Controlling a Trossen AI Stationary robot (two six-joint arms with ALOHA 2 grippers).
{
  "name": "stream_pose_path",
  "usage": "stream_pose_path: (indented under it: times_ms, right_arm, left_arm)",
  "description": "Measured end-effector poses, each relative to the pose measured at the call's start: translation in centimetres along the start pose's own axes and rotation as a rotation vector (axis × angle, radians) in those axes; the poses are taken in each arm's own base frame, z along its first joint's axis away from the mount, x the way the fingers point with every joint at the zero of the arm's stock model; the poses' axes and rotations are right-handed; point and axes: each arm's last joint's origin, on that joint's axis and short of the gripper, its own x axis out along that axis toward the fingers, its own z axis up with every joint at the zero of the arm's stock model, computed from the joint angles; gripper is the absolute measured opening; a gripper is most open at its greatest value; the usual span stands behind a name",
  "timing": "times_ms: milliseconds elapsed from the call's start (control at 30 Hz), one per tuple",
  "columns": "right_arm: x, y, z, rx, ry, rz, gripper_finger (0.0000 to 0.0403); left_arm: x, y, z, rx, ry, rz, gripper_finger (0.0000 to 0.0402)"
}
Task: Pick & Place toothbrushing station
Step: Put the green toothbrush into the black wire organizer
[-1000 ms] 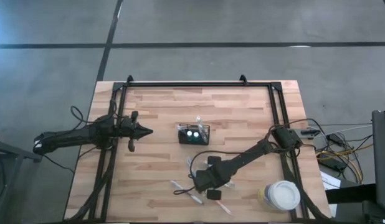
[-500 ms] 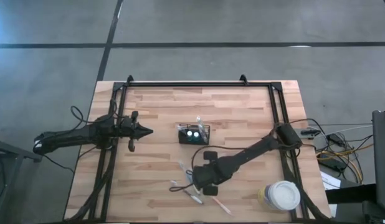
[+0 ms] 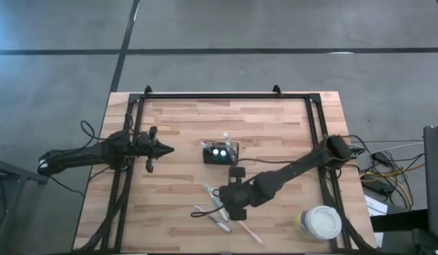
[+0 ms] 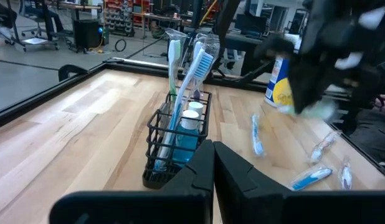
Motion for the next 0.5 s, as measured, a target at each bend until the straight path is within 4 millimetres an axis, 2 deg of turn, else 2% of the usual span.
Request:
stream_pose_path:
  times_ms: [167,300,400,500]
  right_arm:
    - [-4.1,-1.5,1.2,-0.084,-0.207,0.039,0.0018]
    - [-7.6,-3.3,0.8,-0.139,-0.425,0.040,0.0018]
    - [-9.8,-4.6,-0.5,-0.142,-0.584,0.051,0.0018]
    - [-11.5,-6.0,-2.7,-0.124,-0.692,0.066,0.0018]
  left_arm:
    - [0.0,0.0,0.0,0.000,-0.002,0.000,0.0005]
    - [0.0,0.0,0.1,0.009,-0.011,-0.002,0.0005]
    - [0.0,-0.1,0.4,0.054,-0.039,-0.005,0.0005]
    - [-0.1,-0.1,0.9,0.093,-0.098,-0.009,0.0005]
